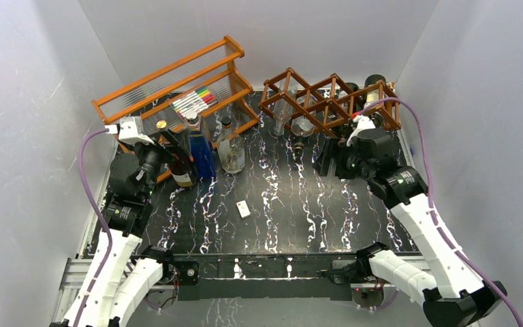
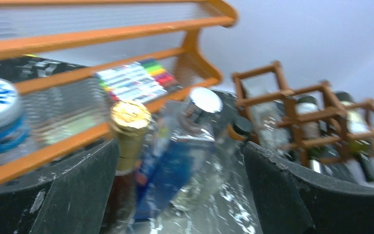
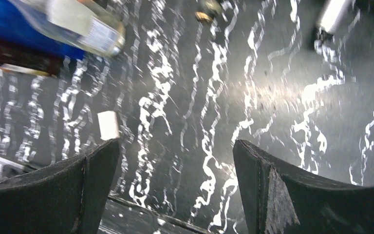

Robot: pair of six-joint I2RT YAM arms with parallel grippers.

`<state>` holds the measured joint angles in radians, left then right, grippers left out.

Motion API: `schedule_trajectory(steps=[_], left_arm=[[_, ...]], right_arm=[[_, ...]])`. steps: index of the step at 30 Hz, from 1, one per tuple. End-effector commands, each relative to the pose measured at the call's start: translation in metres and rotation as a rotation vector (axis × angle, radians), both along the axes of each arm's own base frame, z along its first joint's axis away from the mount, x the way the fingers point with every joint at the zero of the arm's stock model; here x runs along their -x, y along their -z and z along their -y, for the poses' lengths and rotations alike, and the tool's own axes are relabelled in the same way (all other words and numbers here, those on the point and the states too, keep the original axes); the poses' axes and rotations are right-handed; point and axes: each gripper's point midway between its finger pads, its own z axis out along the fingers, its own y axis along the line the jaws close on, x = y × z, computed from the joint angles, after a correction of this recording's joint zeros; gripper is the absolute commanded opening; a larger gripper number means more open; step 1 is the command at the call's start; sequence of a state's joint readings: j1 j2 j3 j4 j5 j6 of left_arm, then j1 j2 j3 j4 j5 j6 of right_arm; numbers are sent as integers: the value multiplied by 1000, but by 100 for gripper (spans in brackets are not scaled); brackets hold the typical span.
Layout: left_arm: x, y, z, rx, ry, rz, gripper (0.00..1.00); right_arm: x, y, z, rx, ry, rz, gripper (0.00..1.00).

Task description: Take the wine bottle off the wine rack

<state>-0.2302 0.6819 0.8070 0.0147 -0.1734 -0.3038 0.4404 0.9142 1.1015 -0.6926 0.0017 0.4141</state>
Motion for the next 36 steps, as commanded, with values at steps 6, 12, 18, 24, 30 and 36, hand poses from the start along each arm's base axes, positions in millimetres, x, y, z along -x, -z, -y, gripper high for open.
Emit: schedule_trajectory(steps=[6, 12, 18, 24, 30, 36], left_arm=[[58, -3, 137, 90, 853, 153, 98], [51, 4, 164, -67, 961, 121, 98], [29, 7, 157, -220, 825, 154, 98], [34, 38, 142, -237, 750, 183, 98], [45, 48, 134, -334, 717, 191, 98], [49, 47, 137, -346, 729, 208, 98]], right_arm=[[-7, 44, 27, 64, 173, -25, 98], [-29, 41, 29, 73, 204, 79, 98], [-66, 31, 8, 84, 174, 81, 98], [-104, 39, 20, 145, 178, 128, 97], [-124, 34, 82, 64, 331, 184, 93], [-128, 28, 150, 14, 553, 274, 98]])
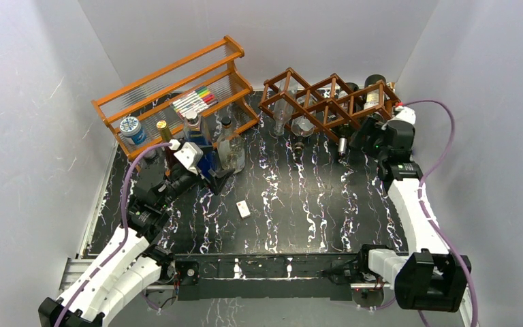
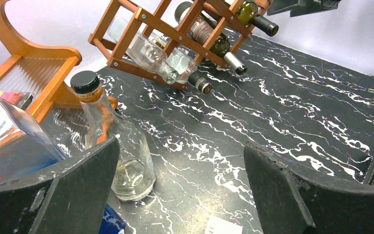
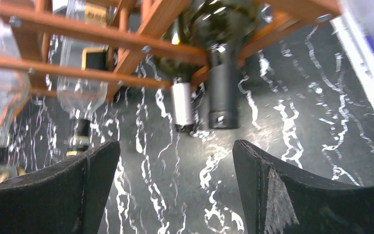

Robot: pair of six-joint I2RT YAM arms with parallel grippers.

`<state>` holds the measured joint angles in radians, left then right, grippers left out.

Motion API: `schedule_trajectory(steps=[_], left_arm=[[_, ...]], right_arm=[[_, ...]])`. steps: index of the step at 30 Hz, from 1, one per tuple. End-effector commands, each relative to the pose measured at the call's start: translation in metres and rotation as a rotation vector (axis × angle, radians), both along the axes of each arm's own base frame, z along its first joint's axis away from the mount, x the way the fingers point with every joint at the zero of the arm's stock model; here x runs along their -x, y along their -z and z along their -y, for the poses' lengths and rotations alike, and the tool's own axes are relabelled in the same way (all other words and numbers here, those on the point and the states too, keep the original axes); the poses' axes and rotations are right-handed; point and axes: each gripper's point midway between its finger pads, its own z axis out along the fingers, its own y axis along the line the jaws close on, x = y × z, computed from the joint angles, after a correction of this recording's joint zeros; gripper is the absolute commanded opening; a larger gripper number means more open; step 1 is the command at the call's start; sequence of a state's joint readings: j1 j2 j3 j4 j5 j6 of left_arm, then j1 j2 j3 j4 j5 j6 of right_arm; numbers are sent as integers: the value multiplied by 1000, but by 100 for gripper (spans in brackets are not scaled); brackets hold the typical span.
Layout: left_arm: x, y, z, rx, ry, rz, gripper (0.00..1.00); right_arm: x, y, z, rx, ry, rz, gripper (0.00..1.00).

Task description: Take the wine bottle off the wine rack

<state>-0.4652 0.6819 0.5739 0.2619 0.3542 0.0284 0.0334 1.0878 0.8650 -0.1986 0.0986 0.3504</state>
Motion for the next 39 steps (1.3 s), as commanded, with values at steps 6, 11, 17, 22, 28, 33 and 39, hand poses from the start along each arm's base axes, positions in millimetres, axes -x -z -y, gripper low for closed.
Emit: schedule_trajectory(steps=[6, 11, 17, 22, 28, 33, 39], left_arm=[[4, -11, 1, -13, 5, 72, 98], [6, -10, 3, -19, 11, 76, 98], [12, -8, 11, -25, 46, 77, 98], [16, -7, 16, -27, 70, 75, 98], [14, -7, 17, -35, 71, 83, 98], [15, -7, 17, -35, 73, 85, 98], [16, -5, 19, -37, 85, 82, 98]], right_arm=[[-33, -12, 40, -59, 41, 217, 97], [-48, 4, 31, -100, -104, 250, 90], [-64, 20, 37, -127, -104, 230, 82], [-75, 32, 44, -133, -87, 200, 75], [-85, 31, 42, -180, -105, 205, 68], [-92, 28, 47, -188, -92, 202, 68], [-98, 33, 50, -192, -84, 186, 68]])
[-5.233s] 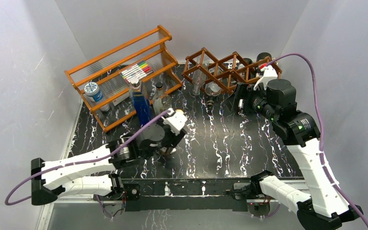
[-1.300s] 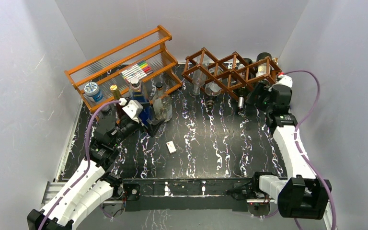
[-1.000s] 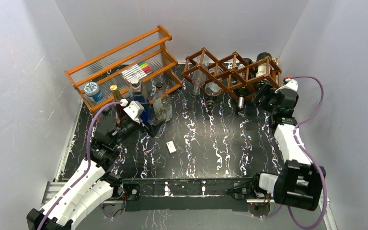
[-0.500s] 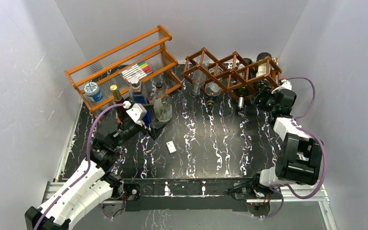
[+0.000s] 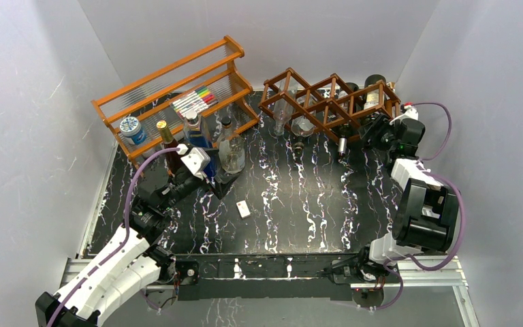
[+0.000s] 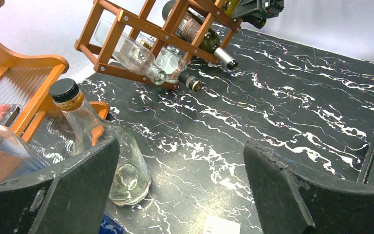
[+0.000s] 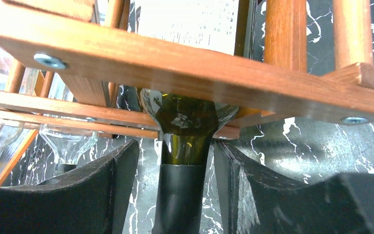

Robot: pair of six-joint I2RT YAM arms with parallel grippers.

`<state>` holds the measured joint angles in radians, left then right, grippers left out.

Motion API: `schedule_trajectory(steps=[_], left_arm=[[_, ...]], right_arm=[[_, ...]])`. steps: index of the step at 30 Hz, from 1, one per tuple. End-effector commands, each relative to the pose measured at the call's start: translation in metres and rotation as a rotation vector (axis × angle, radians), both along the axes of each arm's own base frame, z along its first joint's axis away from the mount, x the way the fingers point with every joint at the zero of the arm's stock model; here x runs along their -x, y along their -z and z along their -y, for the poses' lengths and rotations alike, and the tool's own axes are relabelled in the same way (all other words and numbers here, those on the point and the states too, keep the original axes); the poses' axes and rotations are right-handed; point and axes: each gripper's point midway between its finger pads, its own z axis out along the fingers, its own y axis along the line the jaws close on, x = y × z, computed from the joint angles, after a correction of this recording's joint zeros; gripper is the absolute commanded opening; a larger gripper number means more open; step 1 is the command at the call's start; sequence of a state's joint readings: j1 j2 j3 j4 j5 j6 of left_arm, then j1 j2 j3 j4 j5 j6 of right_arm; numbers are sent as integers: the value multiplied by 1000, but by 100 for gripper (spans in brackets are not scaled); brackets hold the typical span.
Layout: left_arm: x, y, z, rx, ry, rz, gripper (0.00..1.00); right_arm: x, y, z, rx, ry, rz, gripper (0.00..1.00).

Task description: Take the wine bottle off the wine rack

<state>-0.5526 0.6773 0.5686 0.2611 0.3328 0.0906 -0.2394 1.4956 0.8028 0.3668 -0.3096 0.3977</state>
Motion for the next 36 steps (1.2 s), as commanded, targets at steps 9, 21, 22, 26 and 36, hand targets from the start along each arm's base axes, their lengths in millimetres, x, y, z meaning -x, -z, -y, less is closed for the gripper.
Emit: schedule_trajectory(steps=[9, 21, 22, 26, 36], left_arm=[[5, -6, 6, 4, 33, 33, 98], [5, -3, 7, -1, 40, 26, 98], [4, -2, 8, -2, 41, 22, 98], [5, -1, 9, -5, 44, 20, 98], [4, 1, 9, -11, 44, 18, 98]], right_arm=[[-23, -23, 5, -5, -9, 73, 50], [-13, -36, -1, -8, -25, 138, 16], [-11, -36, -3, -10, -32, 144, 13], [-4, -42, -6, -6, -42, 175, 6], [2, -55, -7, 3, -39, 223, 0]])
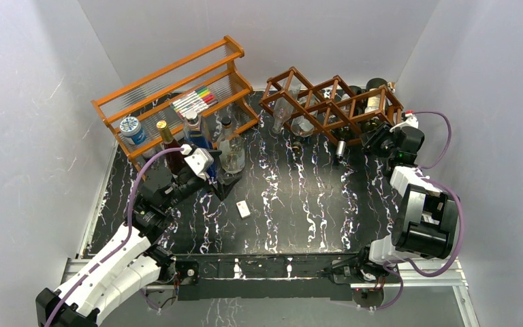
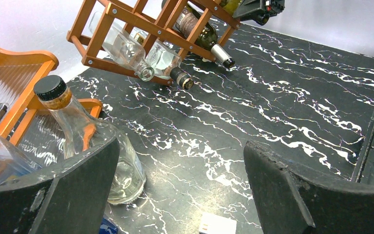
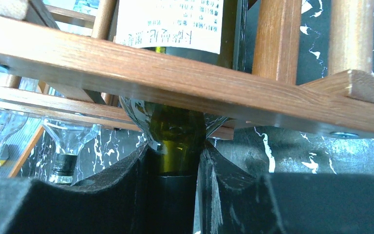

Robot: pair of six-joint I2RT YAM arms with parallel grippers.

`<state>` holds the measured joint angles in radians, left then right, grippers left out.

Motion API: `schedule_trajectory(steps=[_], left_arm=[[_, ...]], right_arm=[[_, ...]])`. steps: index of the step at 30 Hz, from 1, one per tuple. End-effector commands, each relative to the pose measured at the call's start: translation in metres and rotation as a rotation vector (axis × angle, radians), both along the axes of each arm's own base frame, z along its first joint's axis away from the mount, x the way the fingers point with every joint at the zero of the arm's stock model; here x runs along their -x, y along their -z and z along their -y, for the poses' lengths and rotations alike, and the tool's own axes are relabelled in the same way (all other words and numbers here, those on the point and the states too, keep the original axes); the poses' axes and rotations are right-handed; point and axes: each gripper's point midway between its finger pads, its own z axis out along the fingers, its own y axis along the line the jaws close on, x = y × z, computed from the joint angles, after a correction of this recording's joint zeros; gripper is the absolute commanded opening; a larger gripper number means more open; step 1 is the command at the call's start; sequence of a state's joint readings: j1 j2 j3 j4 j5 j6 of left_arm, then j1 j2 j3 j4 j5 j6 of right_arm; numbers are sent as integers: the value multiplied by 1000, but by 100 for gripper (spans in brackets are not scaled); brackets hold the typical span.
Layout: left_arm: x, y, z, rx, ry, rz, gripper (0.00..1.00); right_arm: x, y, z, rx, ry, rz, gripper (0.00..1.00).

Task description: Take the wine bottle off the wine rack

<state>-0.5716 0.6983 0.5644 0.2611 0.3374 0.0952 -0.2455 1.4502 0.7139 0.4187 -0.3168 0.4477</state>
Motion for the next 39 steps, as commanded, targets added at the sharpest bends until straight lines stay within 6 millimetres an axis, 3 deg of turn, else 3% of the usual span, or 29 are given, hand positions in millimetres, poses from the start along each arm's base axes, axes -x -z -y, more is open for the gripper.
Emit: schedule_trajectory(steps=[1, 7, 11, 14, 17, 22, 33, 39], left_arm=[[2, -7, 3, 6, 20, 34, 98], [2, -6, 3, 4, 22, 32, 98], [3, -7, 4, 8, 26, 33, 98], [3, -7, 3, 8, 20, 36, 98], [3, -9, 3, 11, 23, 38, 98], [5, -10, 4, 15, 30, 40, 98], [12, -6, 13, 11, 67, 26, 98], [18, 1, 23, 1, 103, 8, 98]], right_arm=[[-13, -67, -4, 48, -54, 233, 0], [-8, -88, -12, 1, -69, 272, 0], [1, -96, -24, -117, -83, 269, 0], [13, -98, -32, -227, -75, 251, 0], [29, -101, -34, -195, -70, 251, 0], [57, -88, -37, -147, -65, 227, 0], [107, -88, -47, -117, -60, 205, 0], [129, -66, -63, -144, -84, 145, 0]])
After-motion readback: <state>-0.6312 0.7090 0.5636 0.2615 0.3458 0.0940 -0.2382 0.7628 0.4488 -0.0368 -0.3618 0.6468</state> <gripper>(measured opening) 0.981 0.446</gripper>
